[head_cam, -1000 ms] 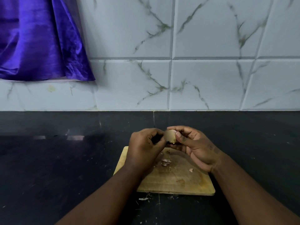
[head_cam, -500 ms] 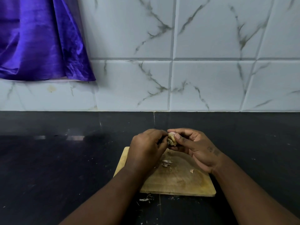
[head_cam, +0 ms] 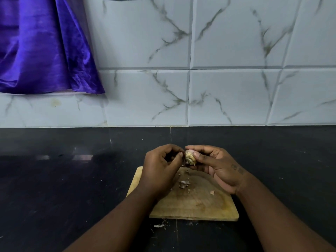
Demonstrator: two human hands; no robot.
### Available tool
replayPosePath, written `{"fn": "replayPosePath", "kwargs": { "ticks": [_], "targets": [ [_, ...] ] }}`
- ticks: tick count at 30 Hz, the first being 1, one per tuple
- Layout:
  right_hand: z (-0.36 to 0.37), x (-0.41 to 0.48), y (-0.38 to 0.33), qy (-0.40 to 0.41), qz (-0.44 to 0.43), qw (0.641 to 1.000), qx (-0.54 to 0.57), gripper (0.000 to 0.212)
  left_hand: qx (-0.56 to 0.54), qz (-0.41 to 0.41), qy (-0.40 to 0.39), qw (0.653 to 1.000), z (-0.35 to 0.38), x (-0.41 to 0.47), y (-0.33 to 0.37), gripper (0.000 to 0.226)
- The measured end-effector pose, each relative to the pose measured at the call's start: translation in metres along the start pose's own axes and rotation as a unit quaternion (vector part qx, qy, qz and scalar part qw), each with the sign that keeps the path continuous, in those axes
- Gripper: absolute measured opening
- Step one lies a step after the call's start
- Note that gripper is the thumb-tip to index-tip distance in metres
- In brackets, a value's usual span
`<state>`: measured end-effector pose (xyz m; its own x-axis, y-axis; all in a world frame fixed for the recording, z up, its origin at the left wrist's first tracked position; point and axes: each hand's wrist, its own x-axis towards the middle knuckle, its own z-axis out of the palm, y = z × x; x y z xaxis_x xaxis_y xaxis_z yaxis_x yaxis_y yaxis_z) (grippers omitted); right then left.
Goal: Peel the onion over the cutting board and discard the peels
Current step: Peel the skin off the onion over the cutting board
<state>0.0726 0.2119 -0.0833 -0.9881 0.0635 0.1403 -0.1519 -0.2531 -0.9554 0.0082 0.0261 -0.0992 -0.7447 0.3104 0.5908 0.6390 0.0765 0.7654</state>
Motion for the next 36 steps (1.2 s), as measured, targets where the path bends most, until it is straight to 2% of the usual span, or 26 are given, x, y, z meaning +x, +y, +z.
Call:
{"fn": "replayPosePath", "kwargs": {
  "ticks": [8,12,22,27,31,36],
  "targets": [
    [0.002,0.0,0.0,0.006,-0.014,0.999,-0.031,0.032,0.012,0.028,0.002,1.0,0.0,0.001,-0.002,0.013],
    [0.002,0.0,0.005,0.004,-0.027,0.998,-0.056,0.029,0.051,0.022,-0.01,0.998,0.002,0.001,-0.001,0.015],
    [0.001,0.002,0.002,-0.009,-0.038,0.999,0.035,0.038,0.012,-0.022,-0.022,0.999,0.003,0.0,-0.001,0.022],
    [0.001,0.002,0.002,0.012,-0.039,0.999,0.003,0.031,0.021,0.014,-0.027,0.999,0.001,-0.001,0.005,0.006],
    [-0.001,0.001,0.002,0.012,-0.044,0.999,-0.015,0.034,0.041,0.026,-0.034,0.998,0.002,-0.001,0.003,0.009],
    [-0.002,-0.001,-0.001,0.001,-0.051,0.997,-0.05,0.038,0.003,0.016,-0.046,0.999,0.002,0.002,-0.003,0.012]
  ]
}}
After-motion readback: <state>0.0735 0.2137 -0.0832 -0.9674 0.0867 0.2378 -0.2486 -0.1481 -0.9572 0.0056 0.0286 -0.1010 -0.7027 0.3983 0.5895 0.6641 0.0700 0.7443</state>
